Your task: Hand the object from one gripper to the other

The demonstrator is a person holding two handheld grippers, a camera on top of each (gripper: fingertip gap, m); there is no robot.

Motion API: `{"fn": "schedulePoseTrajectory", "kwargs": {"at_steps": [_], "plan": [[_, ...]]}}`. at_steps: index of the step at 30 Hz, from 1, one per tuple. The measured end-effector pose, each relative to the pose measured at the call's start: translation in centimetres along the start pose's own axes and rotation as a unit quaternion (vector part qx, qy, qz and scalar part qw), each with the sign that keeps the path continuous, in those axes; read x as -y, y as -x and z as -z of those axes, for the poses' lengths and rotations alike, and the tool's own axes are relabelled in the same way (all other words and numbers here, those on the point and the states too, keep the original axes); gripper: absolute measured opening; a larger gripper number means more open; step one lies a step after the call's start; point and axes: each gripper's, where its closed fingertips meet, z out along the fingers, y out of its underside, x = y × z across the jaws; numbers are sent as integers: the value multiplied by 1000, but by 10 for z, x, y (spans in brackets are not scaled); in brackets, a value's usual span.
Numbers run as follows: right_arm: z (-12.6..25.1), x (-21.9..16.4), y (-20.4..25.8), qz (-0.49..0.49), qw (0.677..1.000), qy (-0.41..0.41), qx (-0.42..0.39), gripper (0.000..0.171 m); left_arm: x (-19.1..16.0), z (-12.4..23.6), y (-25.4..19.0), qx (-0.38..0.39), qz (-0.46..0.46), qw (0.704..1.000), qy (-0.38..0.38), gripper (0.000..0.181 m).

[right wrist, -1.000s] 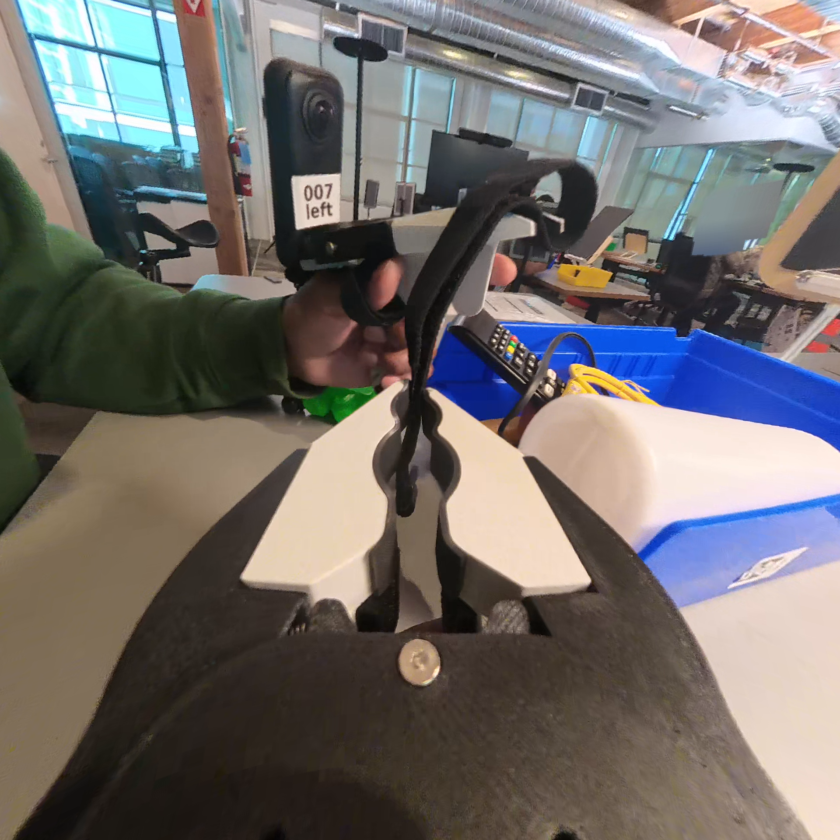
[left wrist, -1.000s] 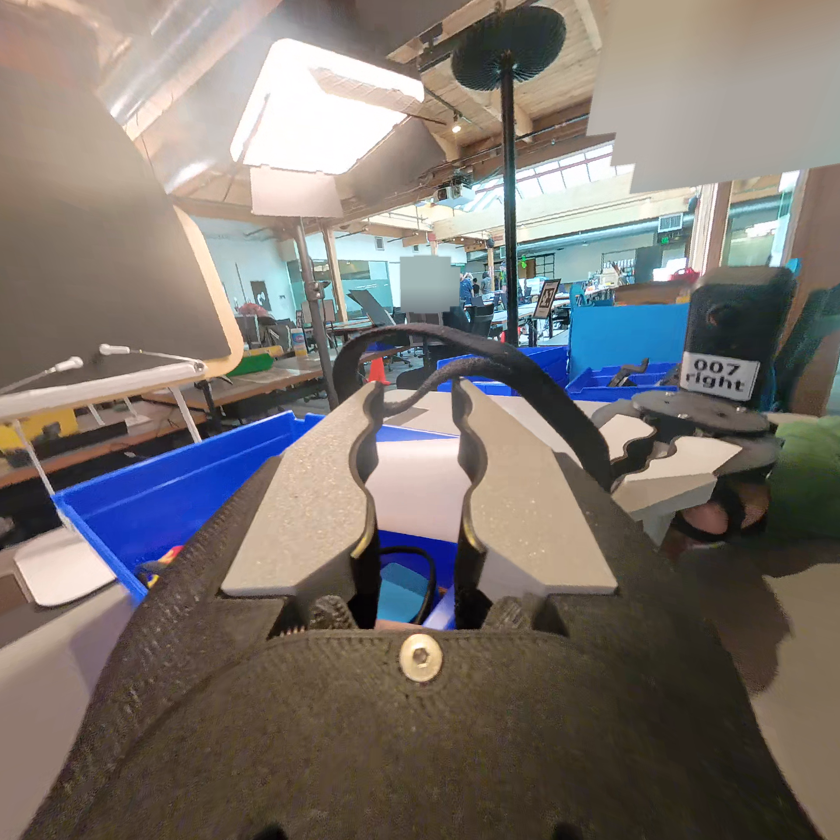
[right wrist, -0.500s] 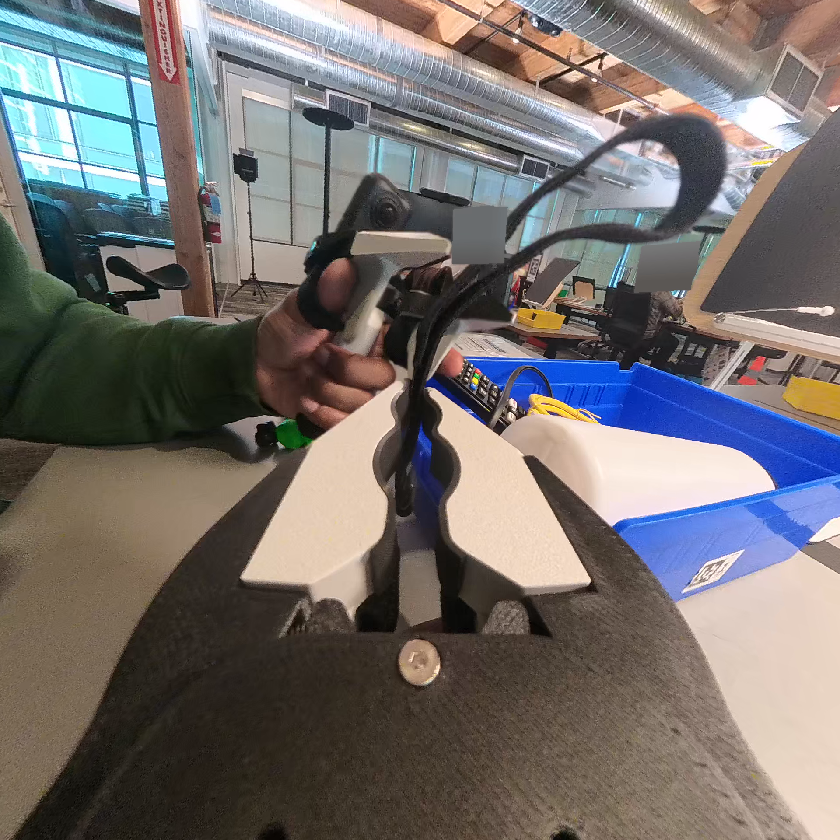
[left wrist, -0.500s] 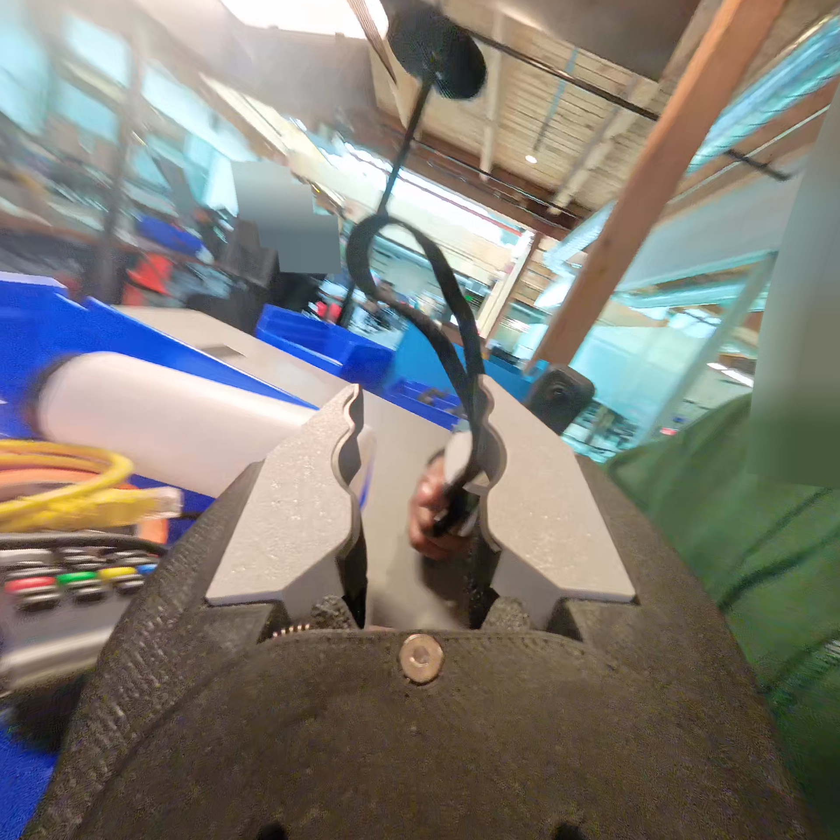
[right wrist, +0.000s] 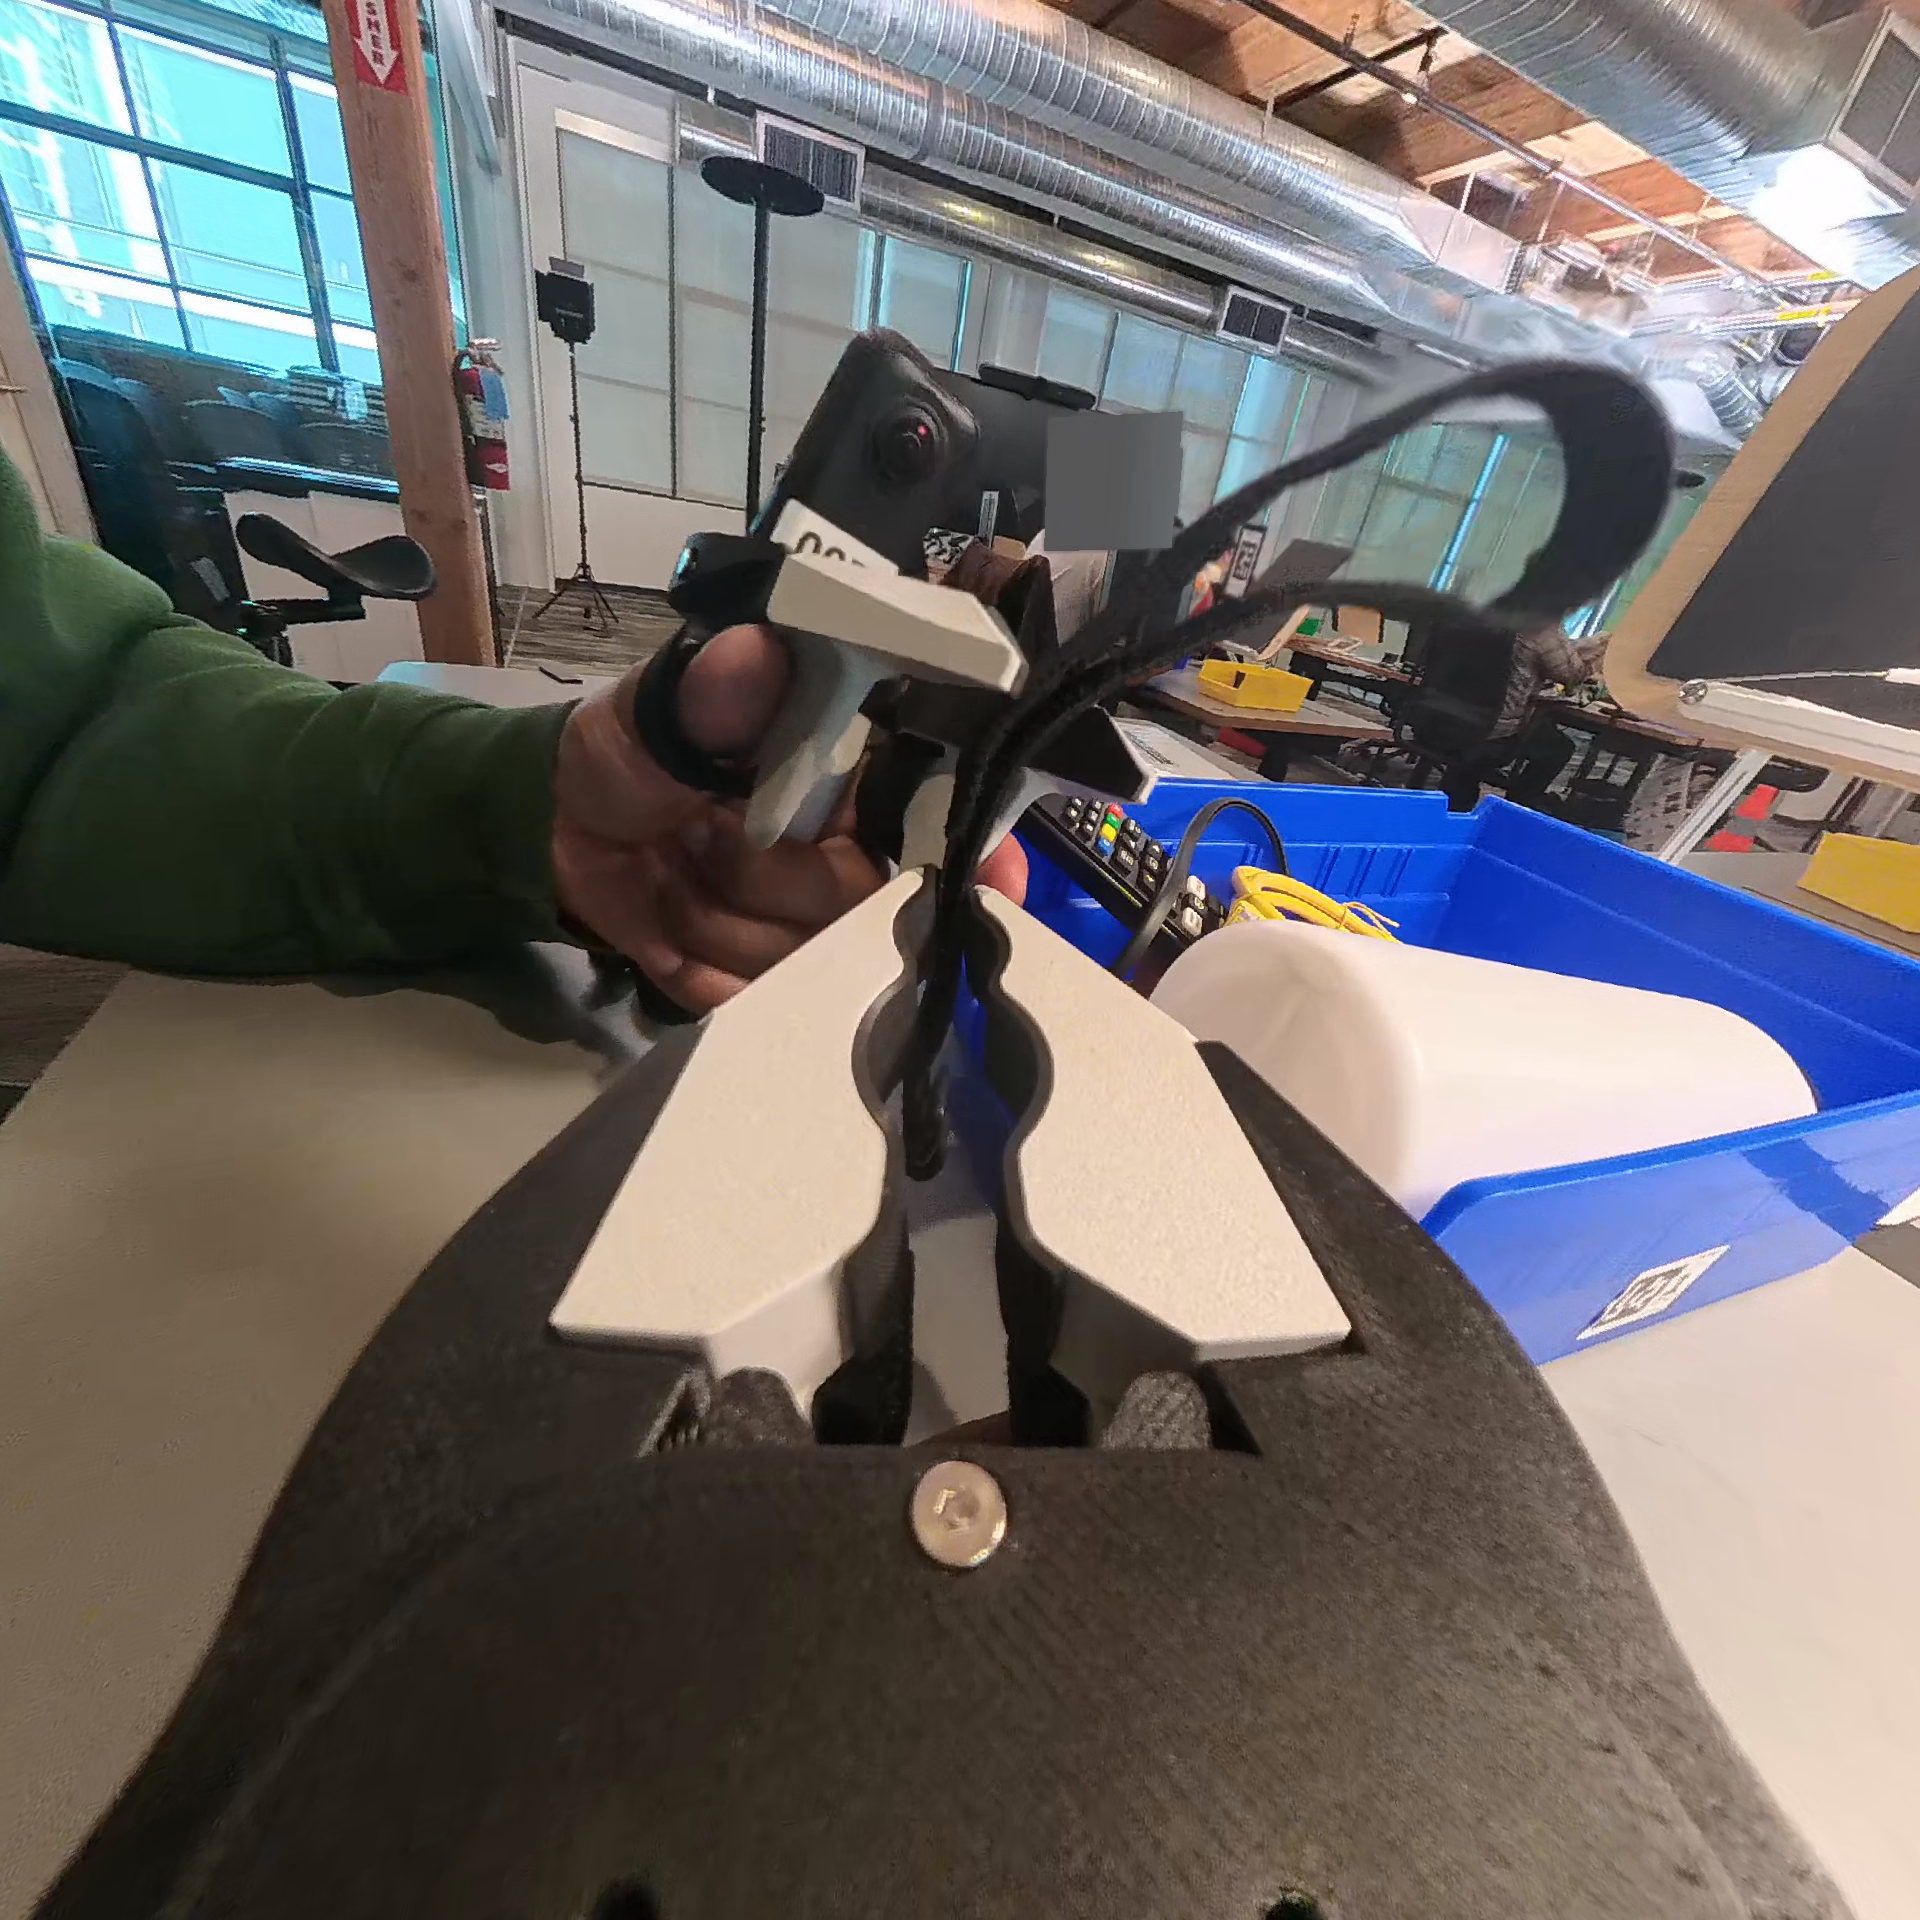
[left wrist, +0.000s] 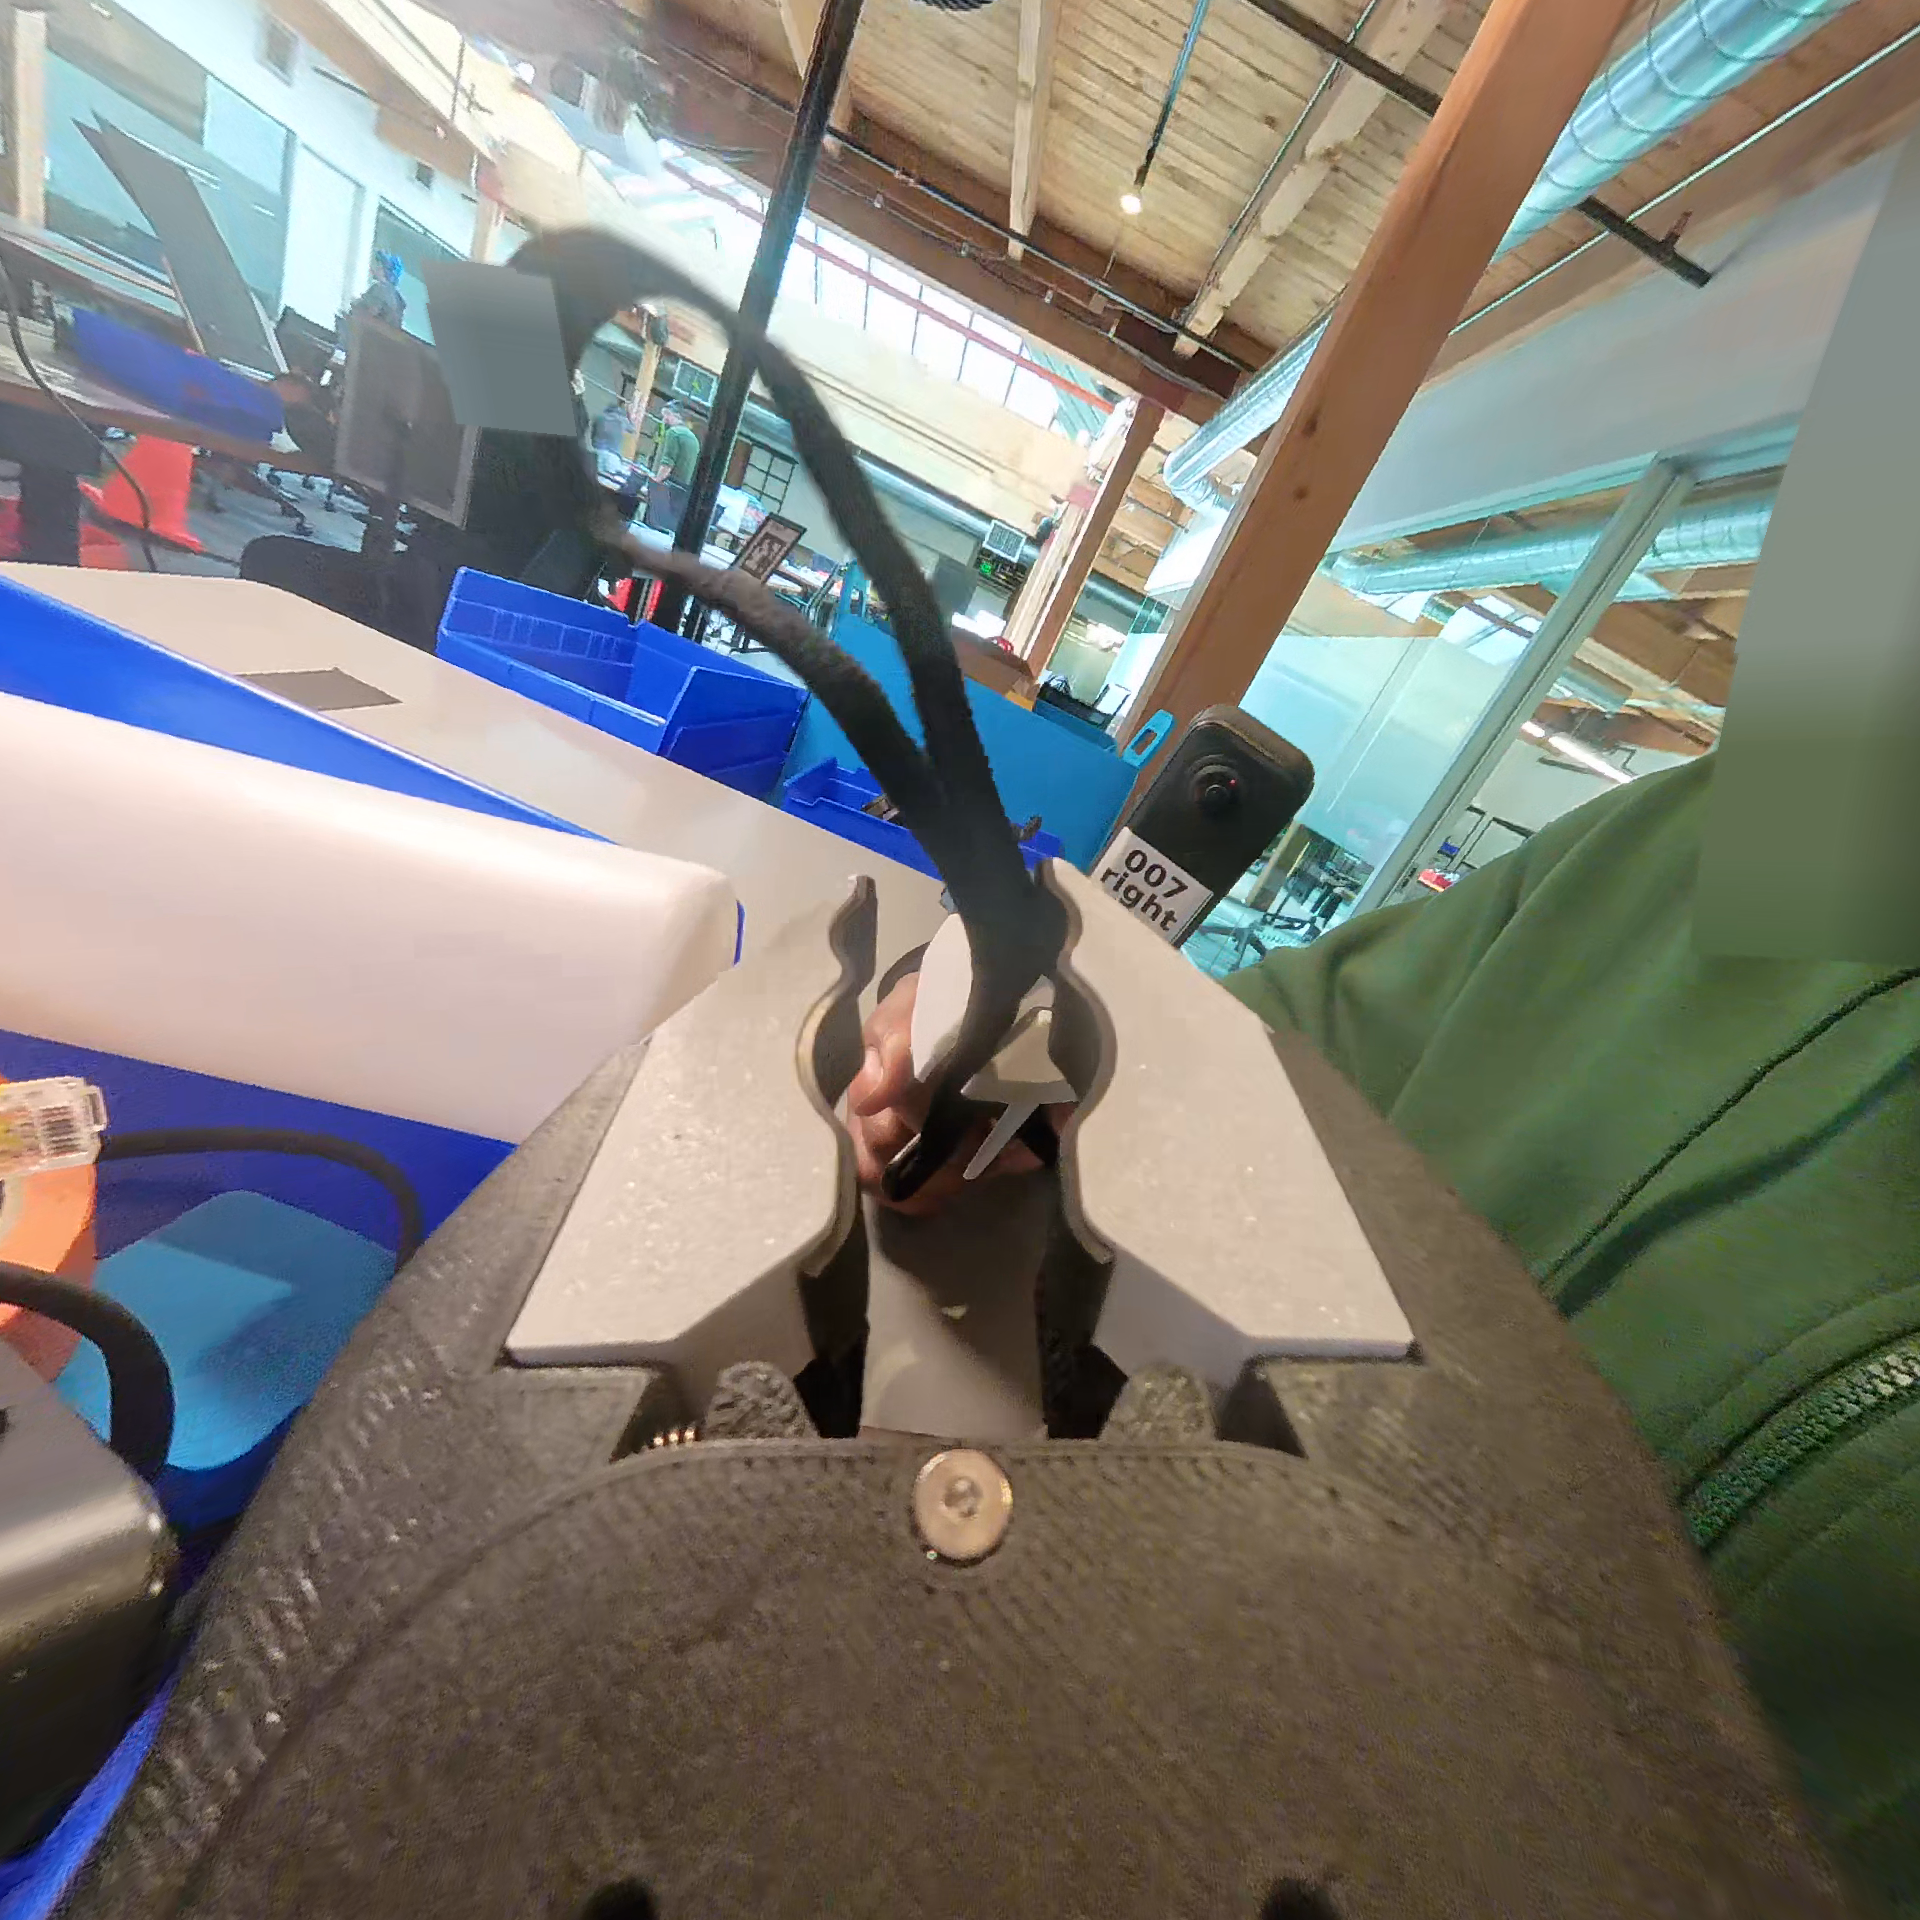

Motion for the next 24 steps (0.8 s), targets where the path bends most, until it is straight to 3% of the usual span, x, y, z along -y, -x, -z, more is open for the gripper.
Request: {"fn": "schedulePoseTrajectory", "kwargs": {"at_steps": [5, 13, 24], "plan": [[-1, 0, 1, -2, 1000, 0, 2, 4, -14, -5, -3, -8, -3, 999, 33, 36], [-1, 0, -2, -17, 1000, 1, 0, 4, -13, -6, -9, -13, -37, 999, 14, 12], [2, 1, -10, -39, 999, 0, 1, 17, -9, 1, 11, 55, -97, 994, 23, 5]]}}
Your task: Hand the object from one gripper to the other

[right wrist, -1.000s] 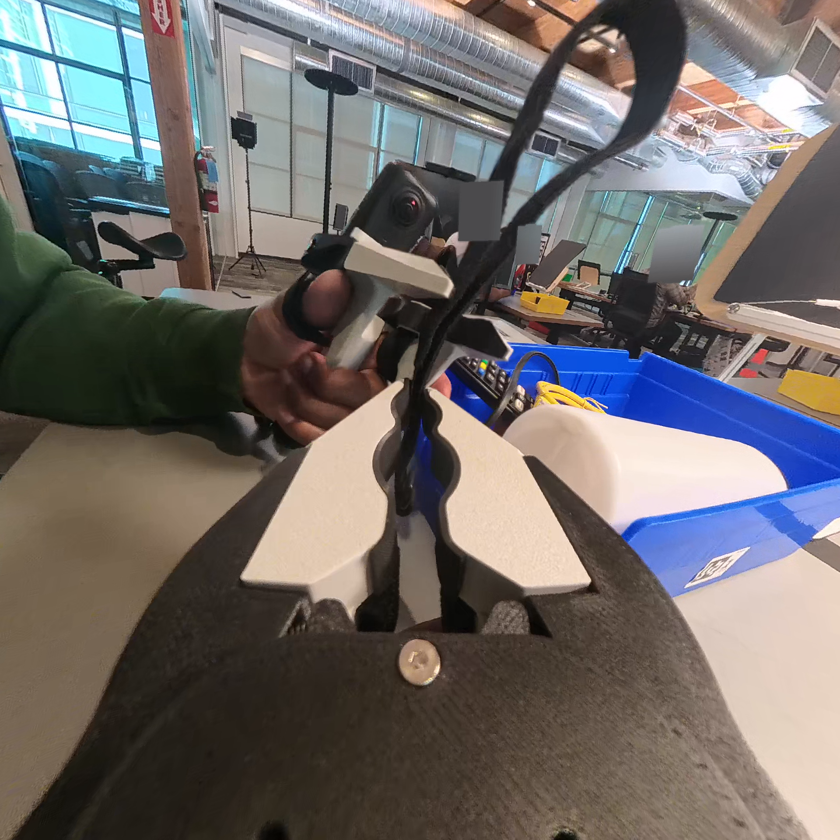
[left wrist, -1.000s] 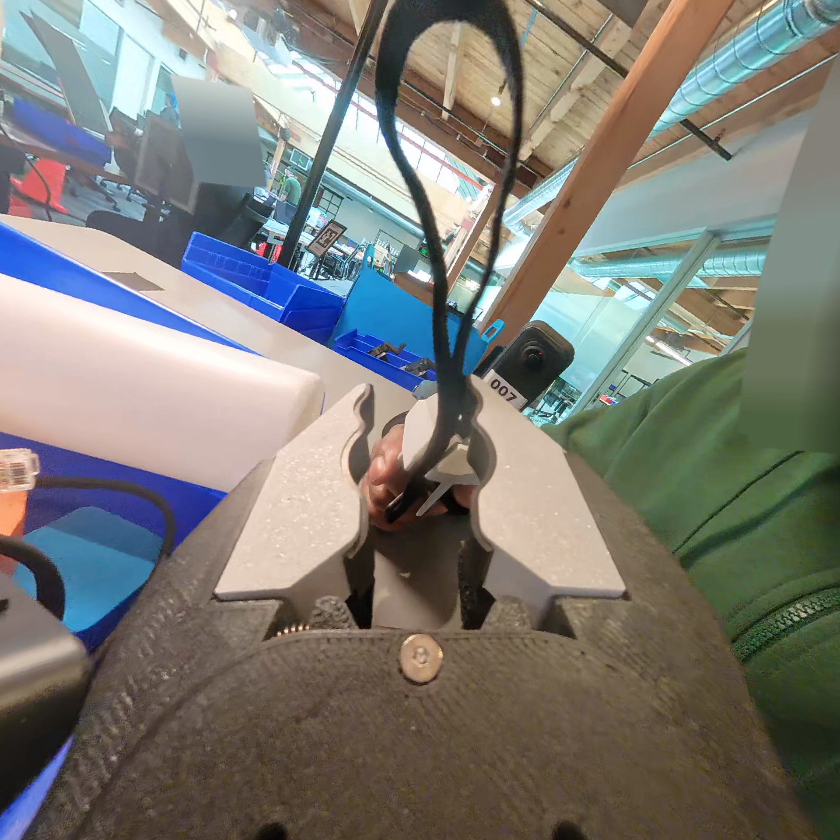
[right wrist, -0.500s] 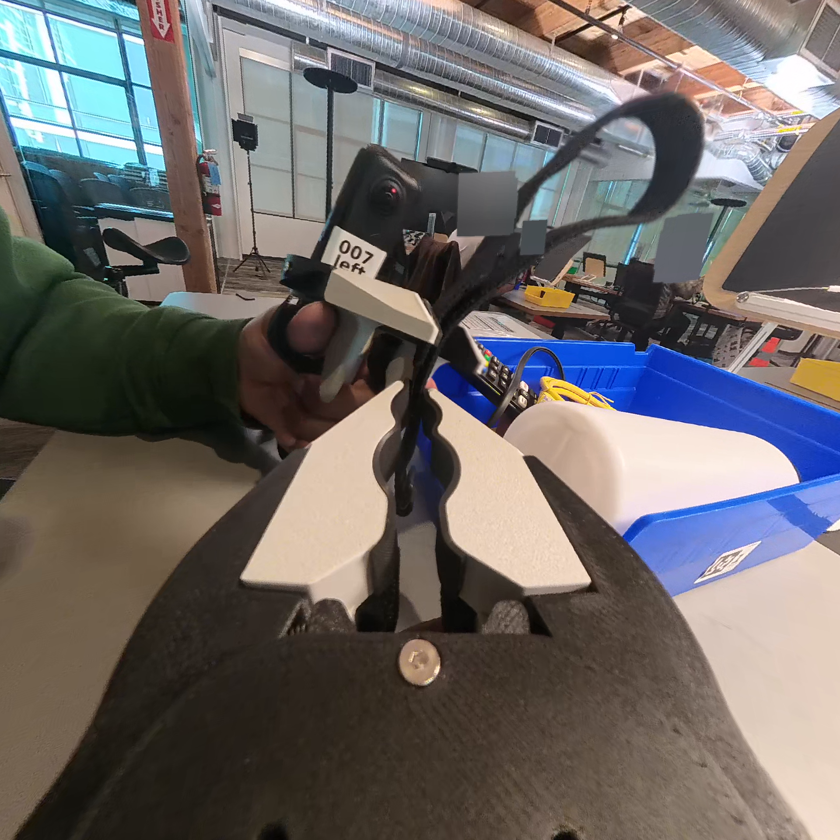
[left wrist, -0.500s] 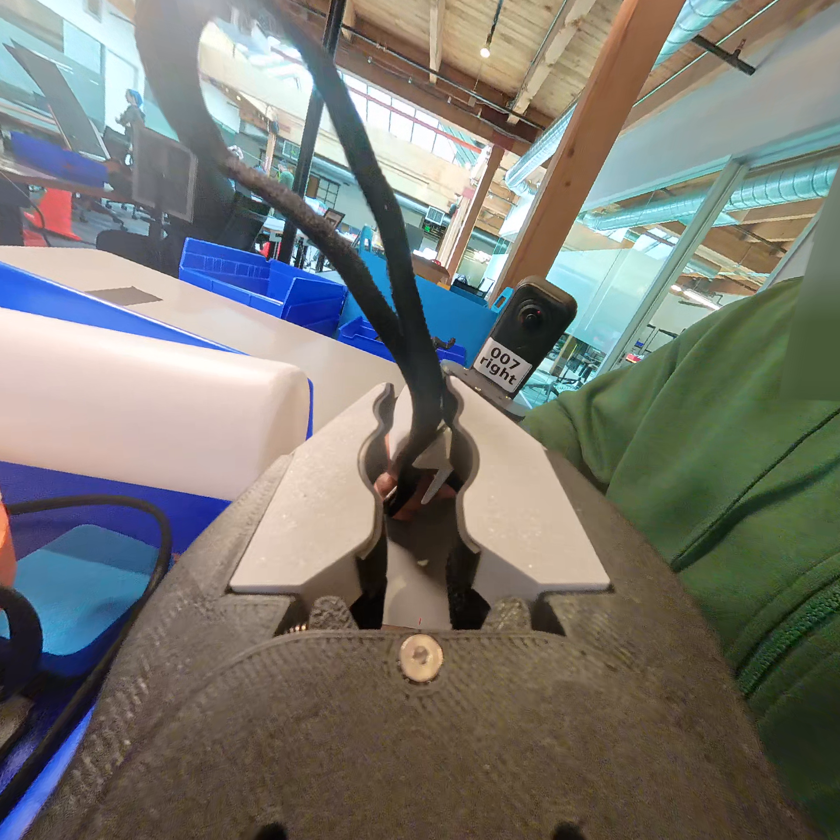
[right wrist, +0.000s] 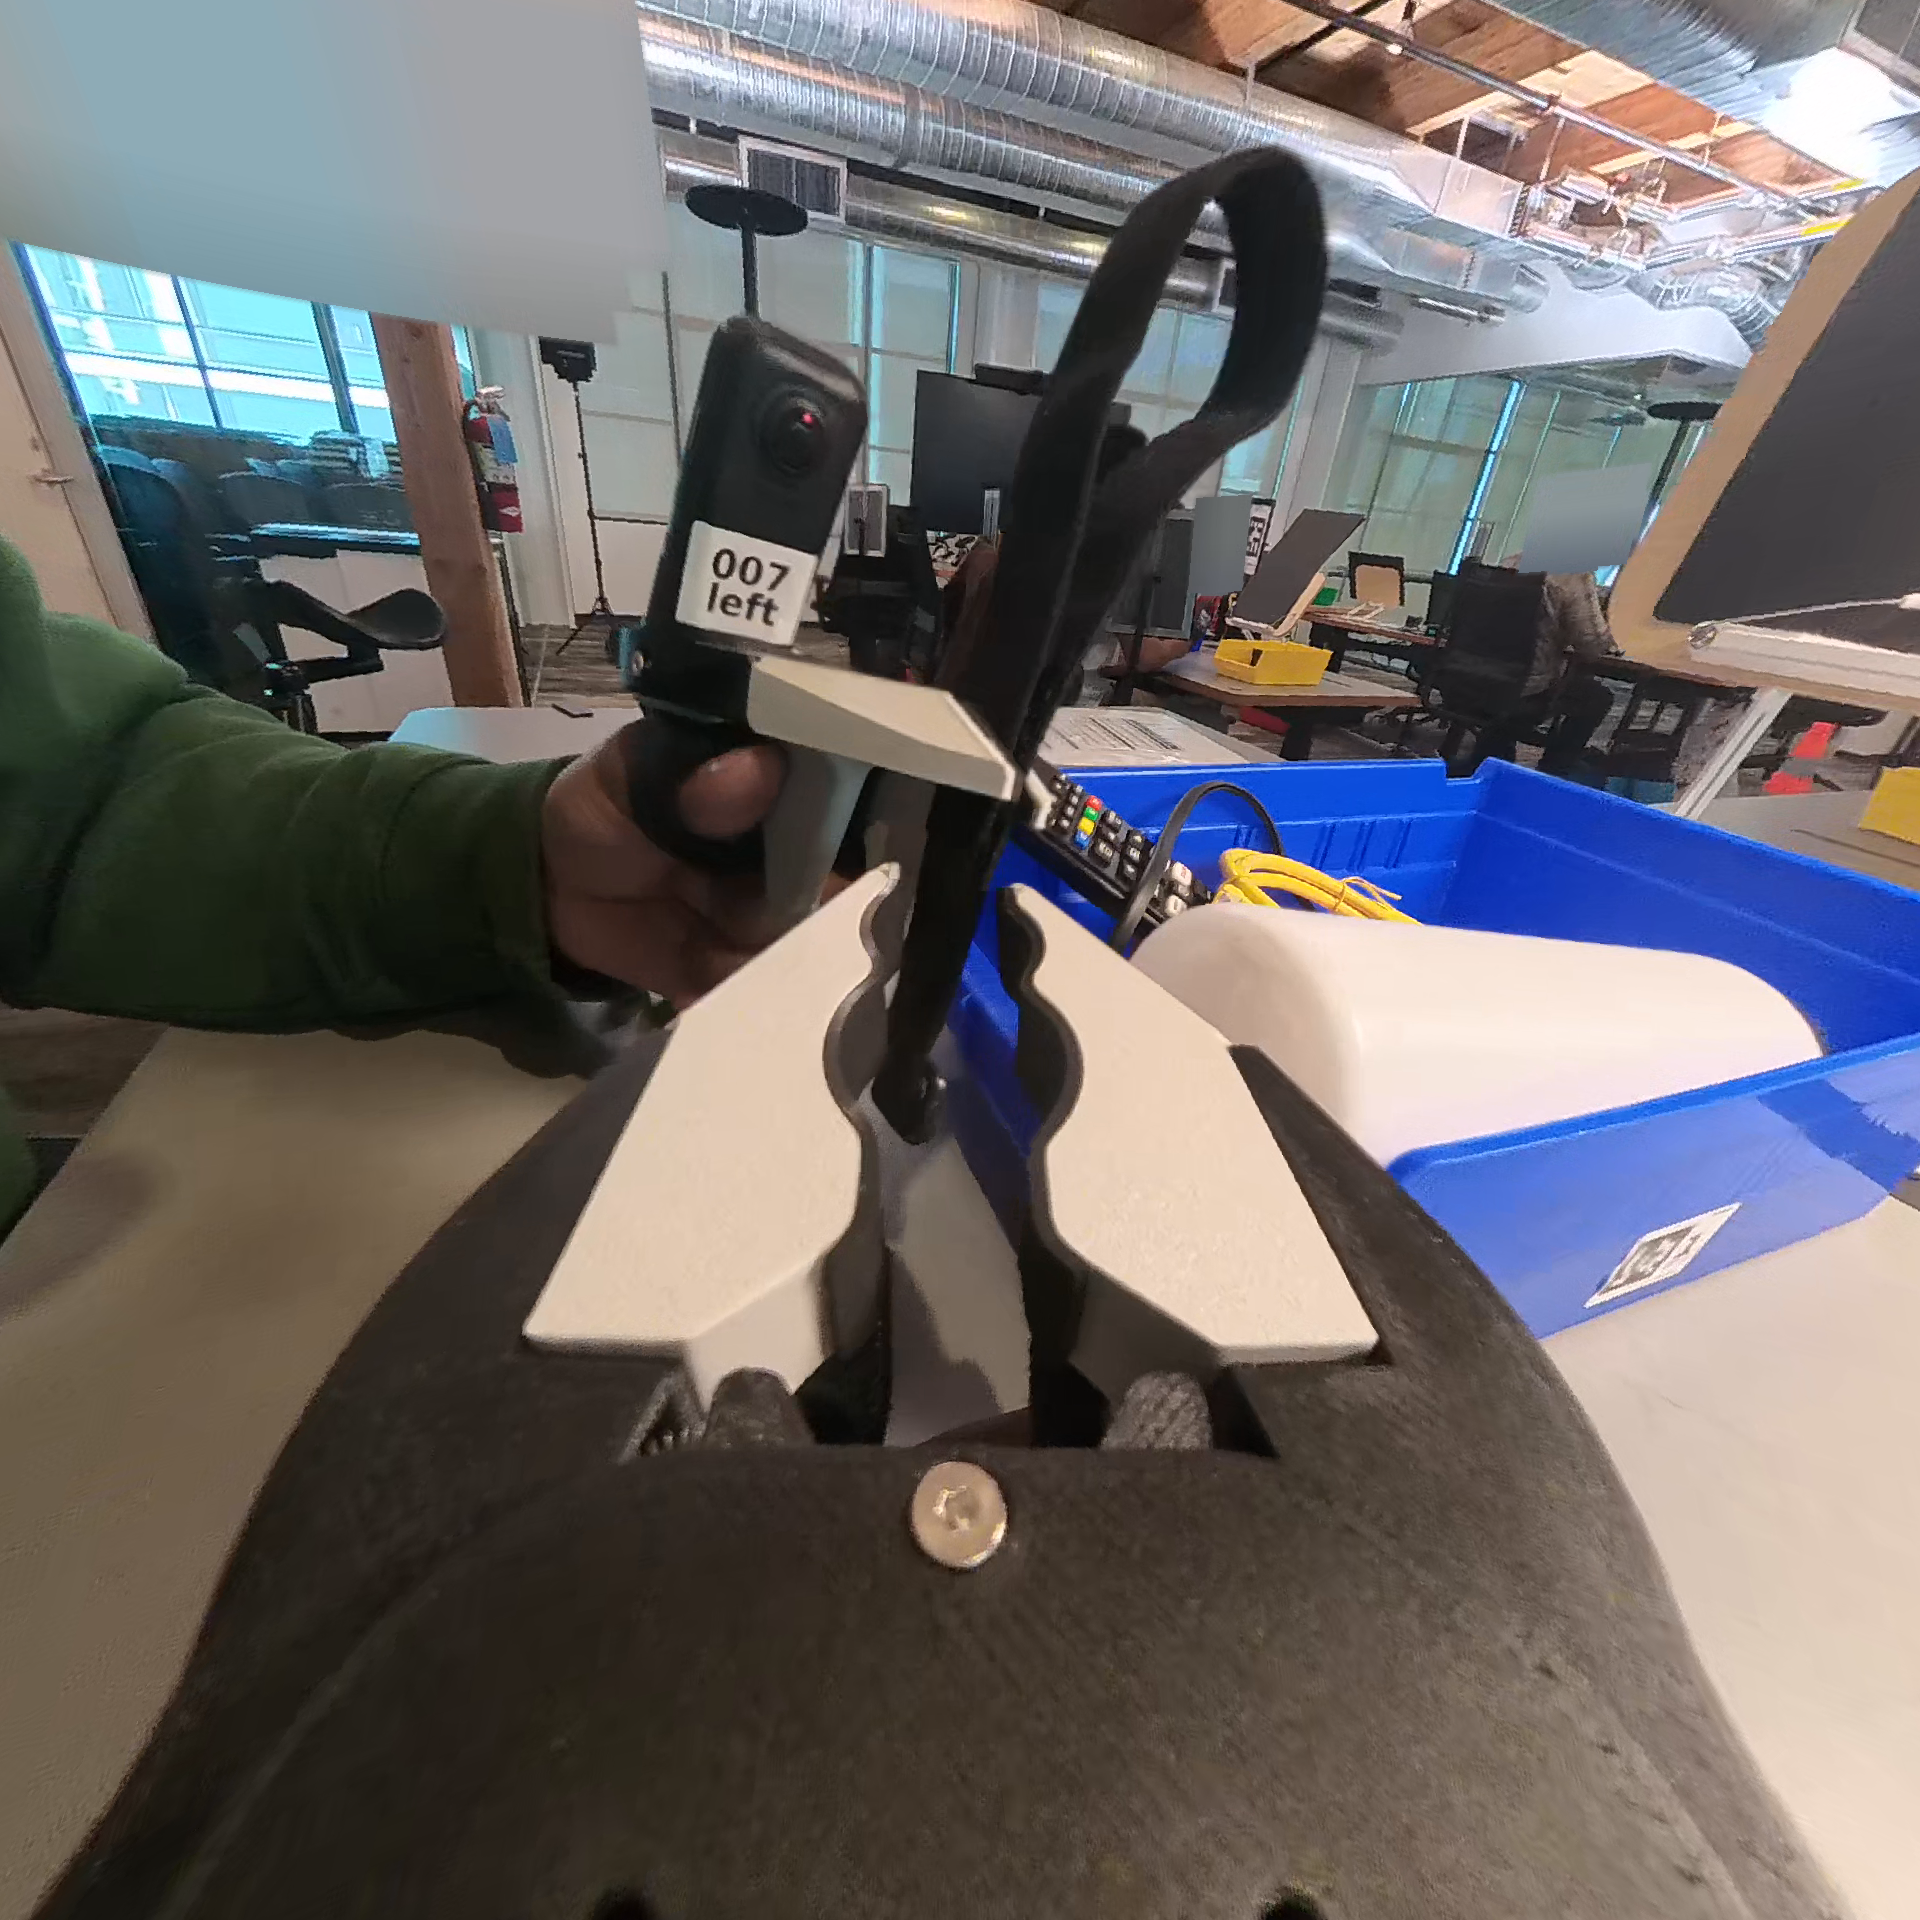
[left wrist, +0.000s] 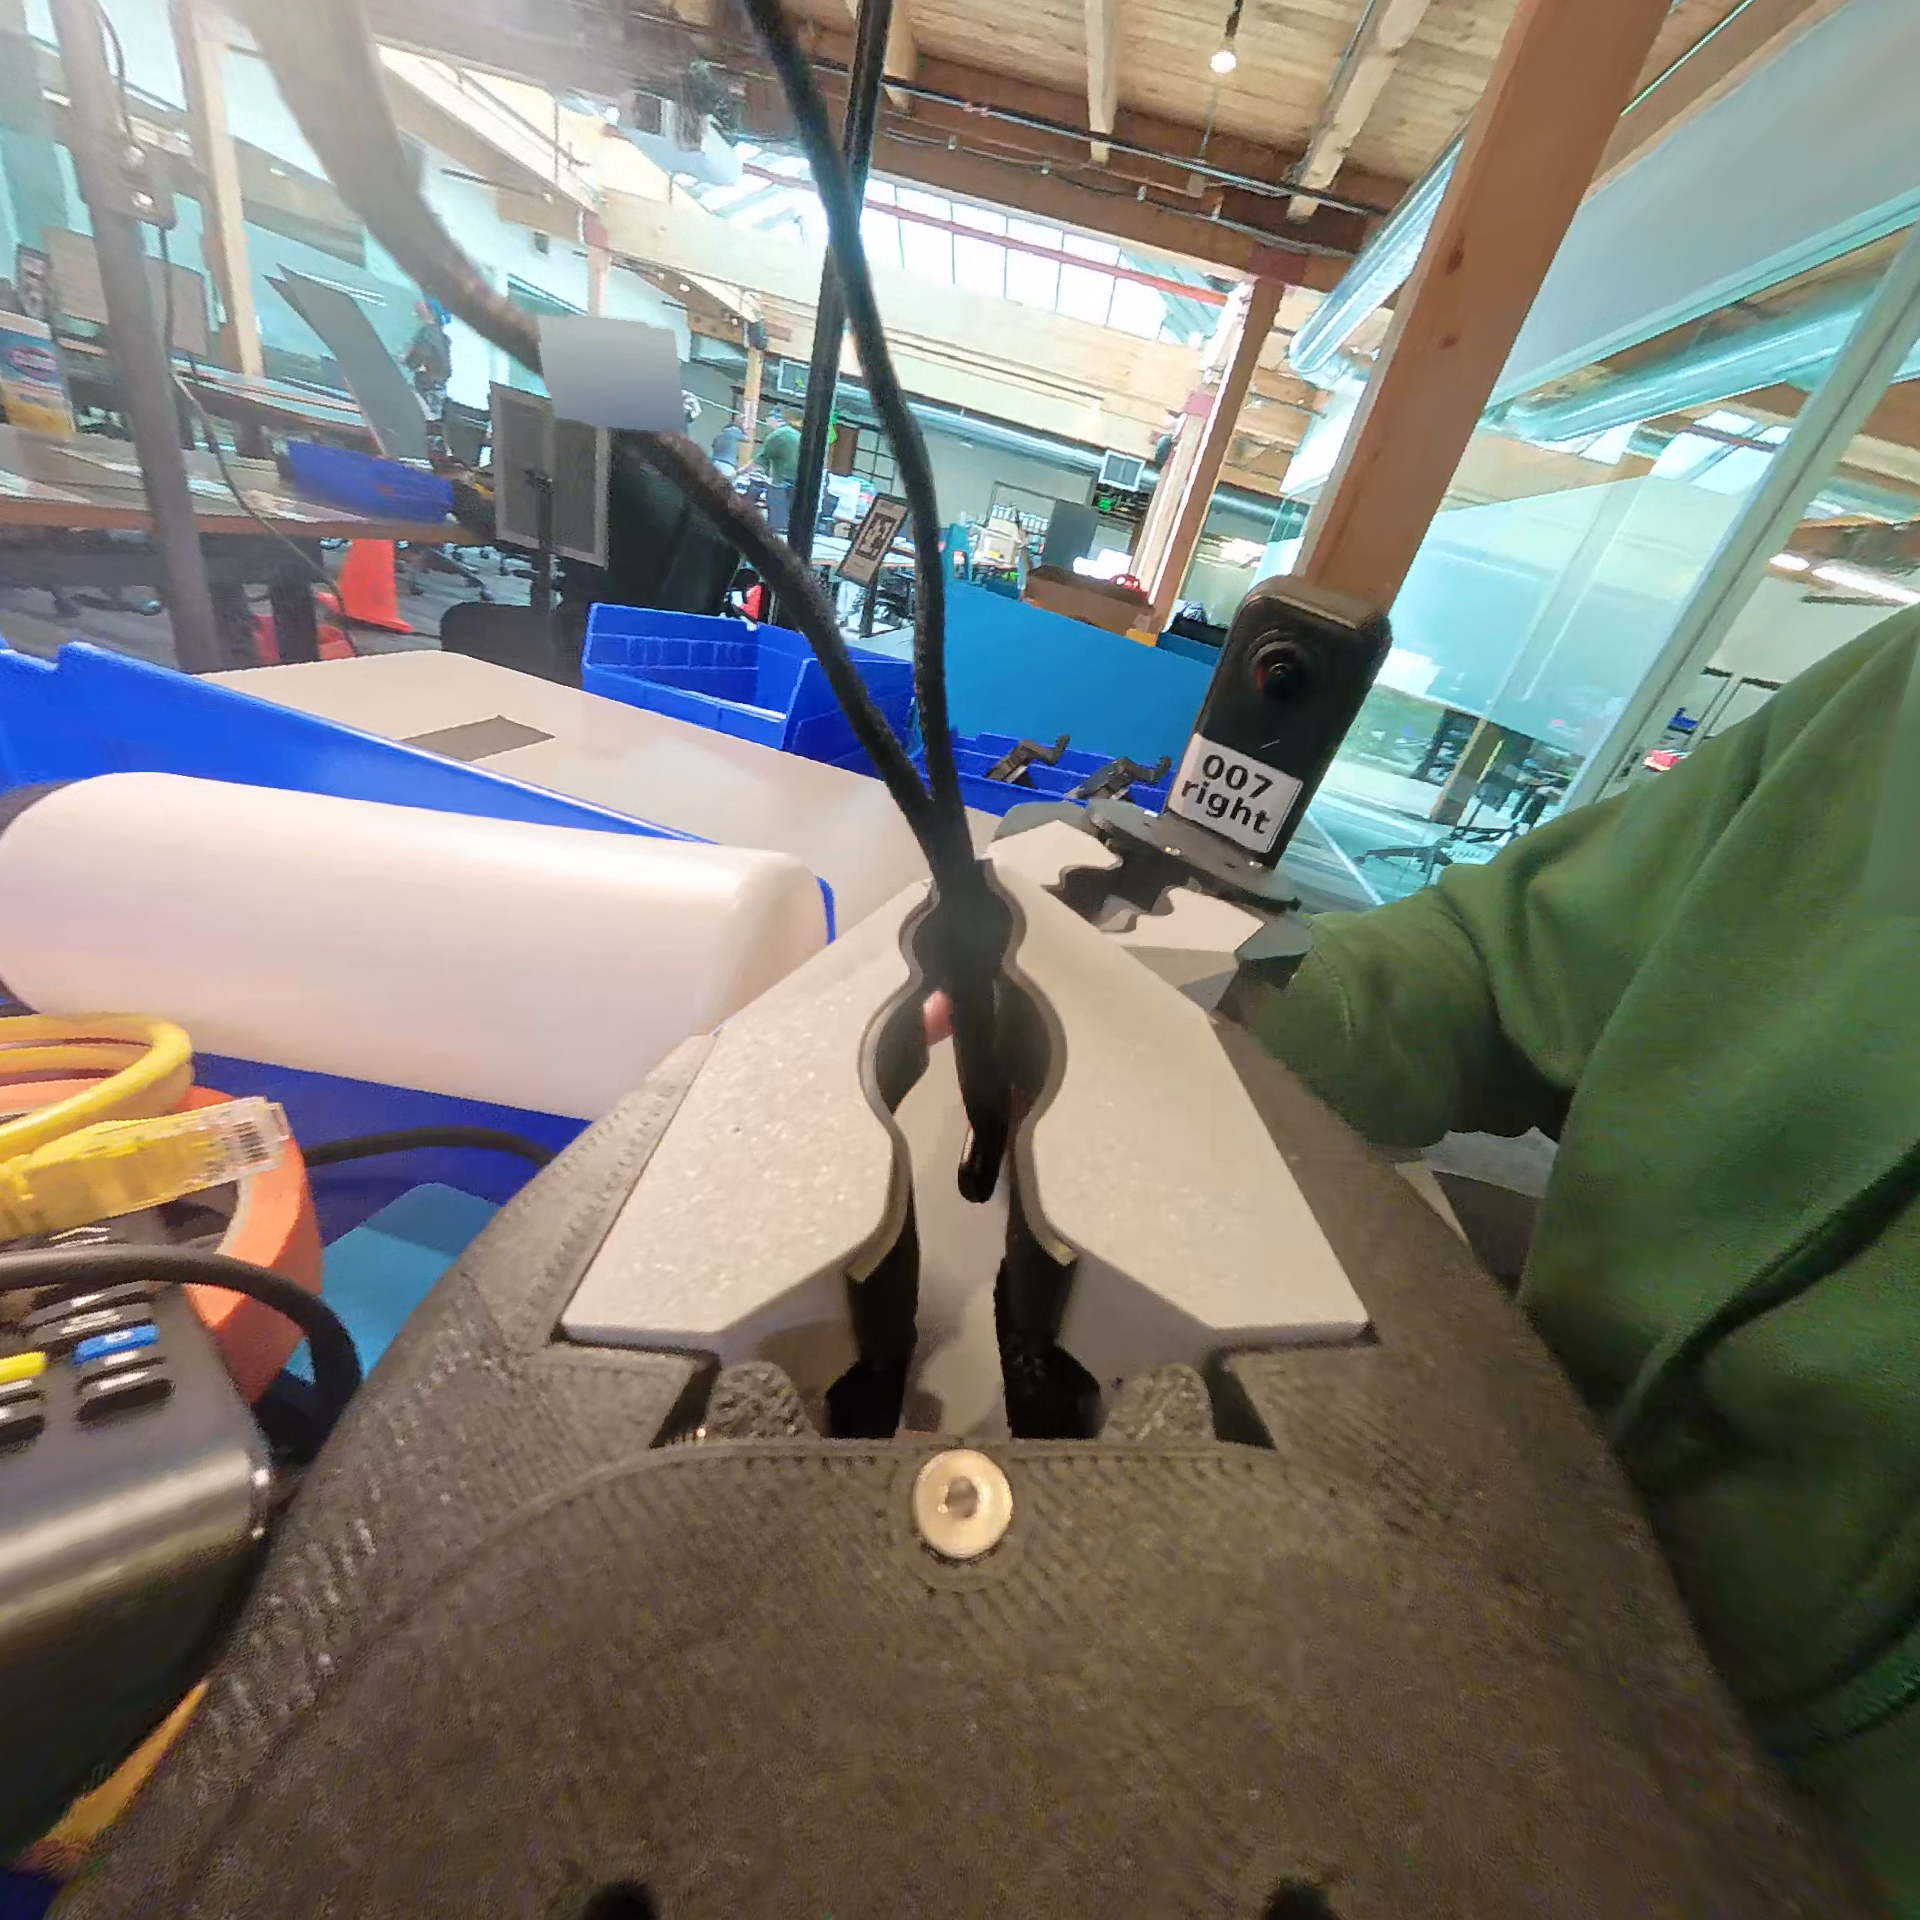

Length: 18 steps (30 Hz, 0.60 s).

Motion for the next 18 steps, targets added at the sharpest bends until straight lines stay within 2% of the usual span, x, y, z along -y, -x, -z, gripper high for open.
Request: {"fn": "schedulePoseTrajectory", "kwargs": {"at_steps": [7, 13, 16, 18], "plan": [[11, 23, -15, -60, 997, -45, -5, 21, -14, -3, -3, -9, -15, 999, 49, 5], [6, 11, -11, -123, 992, -16, 23, 28, -40, -10, -14, -32, -45, 992, 112, 5], [4, 7, -9, -135, 990, -8, 30, 26, -45, -11, -16, -34, -56, 990, 123, 5], [4, 7, -7, -134, 990, -7, 34, 17, -45, -10, -15, -35, -50, 990, 125, 6]]}}
